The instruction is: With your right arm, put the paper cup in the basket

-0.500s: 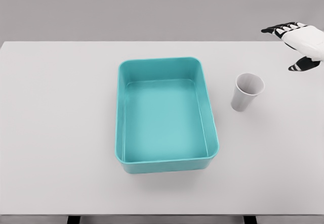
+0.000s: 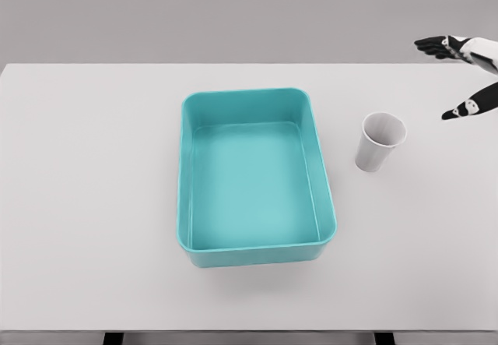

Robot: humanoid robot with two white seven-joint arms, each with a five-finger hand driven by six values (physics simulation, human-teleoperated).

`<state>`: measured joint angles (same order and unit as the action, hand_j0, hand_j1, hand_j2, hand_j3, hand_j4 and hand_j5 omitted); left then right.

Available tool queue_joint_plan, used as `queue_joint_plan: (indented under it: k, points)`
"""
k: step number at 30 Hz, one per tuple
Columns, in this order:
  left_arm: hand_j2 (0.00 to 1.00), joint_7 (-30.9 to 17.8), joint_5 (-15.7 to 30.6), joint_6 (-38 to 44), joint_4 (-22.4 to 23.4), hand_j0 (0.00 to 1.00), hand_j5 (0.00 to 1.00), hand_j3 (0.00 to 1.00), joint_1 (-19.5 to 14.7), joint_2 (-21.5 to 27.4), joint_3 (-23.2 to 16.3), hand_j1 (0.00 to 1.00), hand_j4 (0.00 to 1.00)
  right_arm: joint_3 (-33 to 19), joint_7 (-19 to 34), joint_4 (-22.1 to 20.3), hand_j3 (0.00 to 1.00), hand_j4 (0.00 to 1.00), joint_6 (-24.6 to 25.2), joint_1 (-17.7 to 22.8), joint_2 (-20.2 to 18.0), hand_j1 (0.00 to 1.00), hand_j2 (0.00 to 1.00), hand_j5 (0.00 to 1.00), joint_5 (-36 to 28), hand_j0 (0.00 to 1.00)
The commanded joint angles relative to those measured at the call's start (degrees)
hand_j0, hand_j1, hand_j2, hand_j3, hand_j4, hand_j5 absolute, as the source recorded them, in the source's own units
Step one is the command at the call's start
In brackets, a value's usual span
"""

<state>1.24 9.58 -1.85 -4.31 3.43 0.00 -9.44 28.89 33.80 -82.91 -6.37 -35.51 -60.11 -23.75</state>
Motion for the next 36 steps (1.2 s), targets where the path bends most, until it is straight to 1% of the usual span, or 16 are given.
queue_joint_plan:
  k: [1, 2, 3, 4, 7, 10, 13, 15, 17, 20, 22, 24, 27, 31, 34, 36]
  points:
    - [1.0, -0.01, 0.0, 0.01, 0.01, 1.0, 1.0, 1.0, 0.0, 0.0, -0.05, 1.0, 1.0, -0.33, 1.2, 6.26, 1.0, 1.0, -3.37, 0.0, 2.71, 1.0, 1.0, 1.0, -6.39, 1.0]
    - [1.0, -0.01, 0.0, 0.01, 0.01, 1.0, 1.0, 1.0, 0.0, 0.0, 0.04, 1.0, 1.0, -0.24, 1.2, 13.28, 1.0, 1.0, -8.29, 0.0, 5.79, 1.0, 1.0, 1.0, -10.6, 1.0]
    - [1.0, -0.01, 0.0, 0.01, 0.01, 1.0, 1.0, 1.0, 0.0, 0.0, -0.05, 1.0, 1.0, -0.24, 1.2, 18.56, 1.0, 1.0, -12.69, 0.09, 7.46, 1.0, 1.0, 1.0, -14.73, 1.0]
    - [1.0, -0.01, 0.0, 0.01, 0.01, 1.0, 1.0, 1.0, 0.0, 0.0, -0.05, 1.0, 1.0, -0.24, 1.2, 19.19, 1.0, 1.0, -13.14, 0.18, 8.08, 1.0, 1.0, 1.0, -15.18, 1.0]
    - [1.0, -0.01, 0.0, 0.01, 0.01, 1.0, 1.0, 1.0, 0.0, 0.0, 0.04, 1.0, 1.0, 0.81, 1.2, 19.19, 1.0, 1.0, -13.23, 1.14, 8.08, 1.0, 1.0, 1.0, -15.09, 1.0]
    - [1.0, -0.01, 0.0, 0.01, 0.01, 1.0, 1.0, 1.0, 0.0, 0.0, -0.05, 1.0, 1.0, 3.8, 1.2, 18.66, 1.0, 1.0, -14.28, 1.58, 7.82, 1.0, 1.0, 1.0, -14.48, 1.0]
    - [1.0, -0.01, 0.0, 0.01, 0.01, 1.0, 1.0, 1.0, 0.0, 0.0, 0.04, 1.0, 1.0, 5.82, 1.2, 18.05, 1.0, 1.0, -14.46, 1.58, 7.55, 1.0, 1.0, 1.0, -11.32, 1.0]
    - [1.0, -0.01, 0.0, 0.01, 0.01, 1.0, 1.0, 1.0, 0.0, 0.0, 0.04, 1.0, 1.0, 7.67, 1.2, 16.47, 1.0, 1.0, -15.33, 1.58, 7.29, 1.0, 1.0, 1.0, -9.3, 1.0]
    - [1.0, -0.01, 0.0, 0.01, 0.01, 1.0, 1.0, 1.0, 0.0, 0.0, -0.05, 1.0, 1.0, 8.11, 1.2, 15.76, 1.0, 1.0, -15.33, 1.58, 7.02, 1.0, 1.0, 1.0, -7.8, 1.0]
    - [1.0, -0.01, 0.0, 0.01, 0.01, 1.0, 1.0, 1.0, 0.0, 0.0, 0.04, 1.0, 1.0, 9.34, 1.2, 15.24, 1.0, 1.0, -16.57, 1.58, 7.02, 1.0, 1.0, 1.0, -7.62, 1.0]
    - [1.0, -0.01, 0.0, -0.08, 0.01, 1.0, 1.0, 1.0, 0.0, 0.0, 0.04, 1.0, 1.0, 9.87, 1.2, 14.97, 1.0, 1.0, -16.65, 1.58, 6.94, 1.0, 1.0, 1.0, -7.19, 1.0]
    - [1.0, -0.01, 0.0, 0.01, 0.01, 1.0, 1.0, 1.0, 0.0, 0.0, 0.04, 1.0, 1.0, 10.04, 1.2, 13.65, 1.0, 1.0, -16.65, 1.58, 6.41, 1.0, 1.0, 1.0, -6.13, 1.0]
    - [1.0, -0.01, 0.0, 0.01, 0.01, 1.0, 1.0, 1.0, 0.0, 0.0, -0.05, 1.0, 1.0, 10.31, 1.2, 13.39, 1.0, 1.0, -16.65, 1.58, 6.5, 1.0, 1.0, 1.0, -6.3, 1.0]
    - [1.0, -0.01, 0.0, 0.01, 0.01, 1.0, 1.0, 1.0, 0.0, 0.0, -0.05, 1.0, 1.0, 10.13, 1.2, 14.62, 1.0, 1.0, -16.57, 1.67, 7.99, 1.0, 1.0, 1.0, -8.24, 1.0]
    - [1.0, -0.01, 0.0, 0.01, 0.01, 1.0, 1.0, 1.0, 0.0, 0.0, -0.05, 1.0, 1.0, 10.22, 1.2, 17.34, 1.0, 1.0, -16.57, 1.84, 8.43, 1.0, 1.0, 1.0, -8.77, 1.0]
    - [1.0, -0.01, 0.0, 0.01, 0.01, 1.0, 1.0, 1.0, 0.0, 0.0, 0.04, 1.0, 1.0, 10.22, 1.2, 19.36, 1.0, 1.0, -16.65, 1.76, 10.36, 1.0, 1.0, 1.0, -8.77, 1.0]
